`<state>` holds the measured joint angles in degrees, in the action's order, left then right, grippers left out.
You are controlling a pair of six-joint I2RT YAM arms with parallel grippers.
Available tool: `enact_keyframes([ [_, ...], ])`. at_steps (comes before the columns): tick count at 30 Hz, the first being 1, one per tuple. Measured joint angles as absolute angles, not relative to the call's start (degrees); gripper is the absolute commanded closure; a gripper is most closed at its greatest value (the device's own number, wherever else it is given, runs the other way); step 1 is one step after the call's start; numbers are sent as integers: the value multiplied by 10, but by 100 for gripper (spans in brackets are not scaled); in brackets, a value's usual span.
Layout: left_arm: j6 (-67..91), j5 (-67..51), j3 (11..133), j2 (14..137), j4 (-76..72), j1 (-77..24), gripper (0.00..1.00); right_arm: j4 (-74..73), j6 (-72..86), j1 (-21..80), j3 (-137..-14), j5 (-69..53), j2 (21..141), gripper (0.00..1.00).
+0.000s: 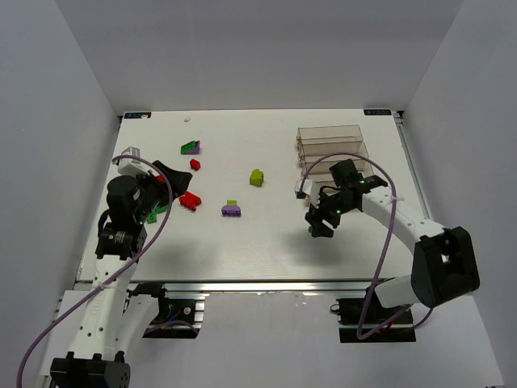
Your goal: Sort the legos into containers by color
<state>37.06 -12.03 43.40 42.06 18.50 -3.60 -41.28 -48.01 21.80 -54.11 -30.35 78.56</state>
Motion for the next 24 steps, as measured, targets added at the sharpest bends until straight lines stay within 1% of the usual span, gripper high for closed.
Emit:
enact_keyframes([
  [3, 371, -120, 432, 421, 186, -36, 21, -395, -454, 243, -537, -261, 818, 33],
  [9, 371, -120, 428, 422, 193, -36, 21, -343, -418, 260, -532, -187, 860, 32],
  [19, 371, -121, 428, 441, 191, -36, 20, -295, -409, 275, -502, -132, 892, 35],
  [22, 371, -121, 428, 445, 188, -36, 20, -285, -412, 278, -487, -123, 893, 40],
  [24, 372, -121, 428, 446, 188, -36, 20, -274, -412, 279, -484, -120, 893, 45],
])
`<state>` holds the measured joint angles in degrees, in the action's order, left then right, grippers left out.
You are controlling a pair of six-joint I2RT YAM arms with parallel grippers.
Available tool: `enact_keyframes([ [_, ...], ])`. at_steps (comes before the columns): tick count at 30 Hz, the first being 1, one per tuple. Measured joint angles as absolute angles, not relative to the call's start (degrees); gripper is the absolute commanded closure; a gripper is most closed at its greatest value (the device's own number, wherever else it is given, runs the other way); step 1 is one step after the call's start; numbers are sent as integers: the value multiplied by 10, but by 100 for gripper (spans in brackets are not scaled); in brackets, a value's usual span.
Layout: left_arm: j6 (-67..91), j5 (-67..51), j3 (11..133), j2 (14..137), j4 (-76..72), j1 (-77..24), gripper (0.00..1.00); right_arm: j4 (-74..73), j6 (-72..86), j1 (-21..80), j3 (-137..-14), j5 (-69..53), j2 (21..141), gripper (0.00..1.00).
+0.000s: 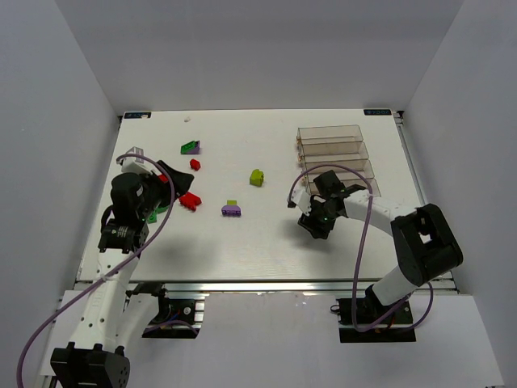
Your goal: Sort the legos into containers by color
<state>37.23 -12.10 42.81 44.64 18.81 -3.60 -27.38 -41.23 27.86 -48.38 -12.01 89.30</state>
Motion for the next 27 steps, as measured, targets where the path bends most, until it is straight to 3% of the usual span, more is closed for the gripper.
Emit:
enact_keyframes([
  [4, 376, -123, 428, 449, 187, -36, 20, -256, -414, 279, -479, -120, 892, 50],
  [7, 380, -126, 428, 449, 180, -36, 20, -241, -418, 279, -472, -122, 887, 64],
  [8, 380, -127, 428, 449, 178, -36, 20, -237, -420, 279, -470, -122, 886, 76],
  [11, 384, -128, 428, 449, 175, -36, 20, -236, -430, 279, -470, -124, 885, 91],
  [14, 385, -129, 428, 450, 175, -36, 20, -243, -441, 279, -470, -133, 882, 100],
  [27, 395, -191, 396, 469, 142, -36, 19, -352, -466, 252, -547, -320, 739, 100],
])
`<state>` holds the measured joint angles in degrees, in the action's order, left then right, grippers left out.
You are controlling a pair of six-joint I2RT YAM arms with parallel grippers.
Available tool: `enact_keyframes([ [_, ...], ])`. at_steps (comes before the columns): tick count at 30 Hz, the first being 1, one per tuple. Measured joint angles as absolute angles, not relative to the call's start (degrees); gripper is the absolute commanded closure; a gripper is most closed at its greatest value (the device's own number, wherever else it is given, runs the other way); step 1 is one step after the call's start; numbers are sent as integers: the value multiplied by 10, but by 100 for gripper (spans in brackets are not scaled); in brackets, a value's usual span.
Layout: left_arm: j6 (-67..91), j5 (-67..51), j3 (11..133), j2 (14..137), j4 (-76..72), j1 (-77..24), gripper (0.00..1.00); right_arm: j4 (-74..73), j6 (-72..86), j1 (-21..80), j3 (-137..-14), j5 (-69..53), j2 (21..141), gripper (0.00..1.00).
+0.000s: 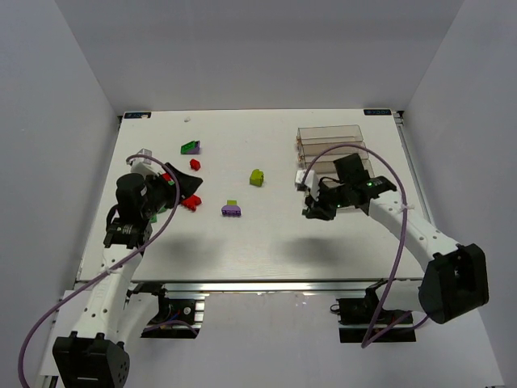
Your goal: Sort the legos into containers by color
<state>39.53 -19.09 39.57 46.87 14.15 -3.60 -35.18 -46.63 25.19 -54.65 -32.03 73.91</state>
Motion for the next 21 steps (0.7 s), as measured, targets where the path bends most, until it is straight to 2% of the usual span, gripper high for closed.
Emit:
enact_keyframes([
  [8, 406, -249, 378, 483, 119, -36, 19, -345, -427, 143, -592, -329, 756, 100],
  [18, 405, -271, 370, 486, 124, -37, 19, -327, -394, 55, -618, -268, 843, 100],
  [21, 403, -273, 369, 486, 130, -39, 19, -319, -393, 53, -620, -254, 862, 93],
])
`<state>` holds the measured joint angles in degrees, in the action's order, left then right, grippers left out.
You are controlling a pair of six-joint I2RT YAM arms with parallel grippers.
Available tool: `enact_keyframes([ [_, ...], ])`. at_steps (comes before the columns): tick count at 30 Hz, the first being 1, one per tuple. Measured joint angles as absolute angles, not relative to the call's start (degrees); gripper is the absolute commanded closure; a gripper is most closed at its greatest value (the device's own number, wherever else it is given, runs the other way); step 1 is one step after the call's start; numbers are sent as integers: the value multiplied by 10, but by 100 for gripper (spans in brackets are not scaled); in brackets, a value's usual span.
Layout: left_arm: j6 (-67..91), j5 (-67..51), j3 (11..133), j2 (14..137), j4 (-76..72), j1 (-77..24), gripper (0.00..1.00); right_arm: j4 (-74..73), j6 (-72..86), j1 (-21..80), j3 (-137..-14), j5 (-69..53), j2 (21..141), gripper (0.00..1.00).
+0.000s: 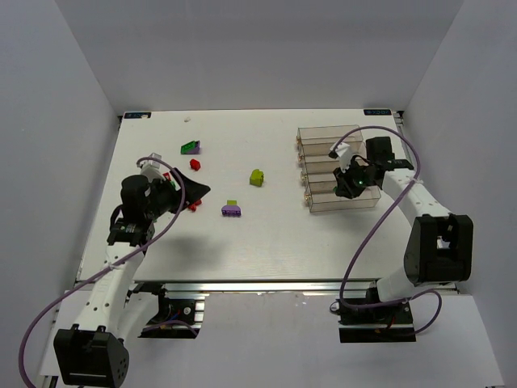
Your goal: Sort the legos into containers by color
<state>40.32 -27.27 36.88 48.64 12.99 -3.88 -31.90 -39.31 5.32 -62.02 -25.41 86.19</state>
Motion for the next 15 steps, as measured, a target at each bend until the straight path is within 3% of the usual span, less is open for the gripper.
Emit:
enact_keyframes([
  [1, 402, -273, 369, 487, 131, -40, 19, -316, -393, 53, -621, -251, 867, 88],
  [6, 394, -269, 369, 501, 139, -51, 19, -304, -393, 52, -629, -238, 899, 81],
  [15, 375, -215, 389, 560, 171, -123, 21, -293, -384, 43, -639, -226, 926, 54],
])
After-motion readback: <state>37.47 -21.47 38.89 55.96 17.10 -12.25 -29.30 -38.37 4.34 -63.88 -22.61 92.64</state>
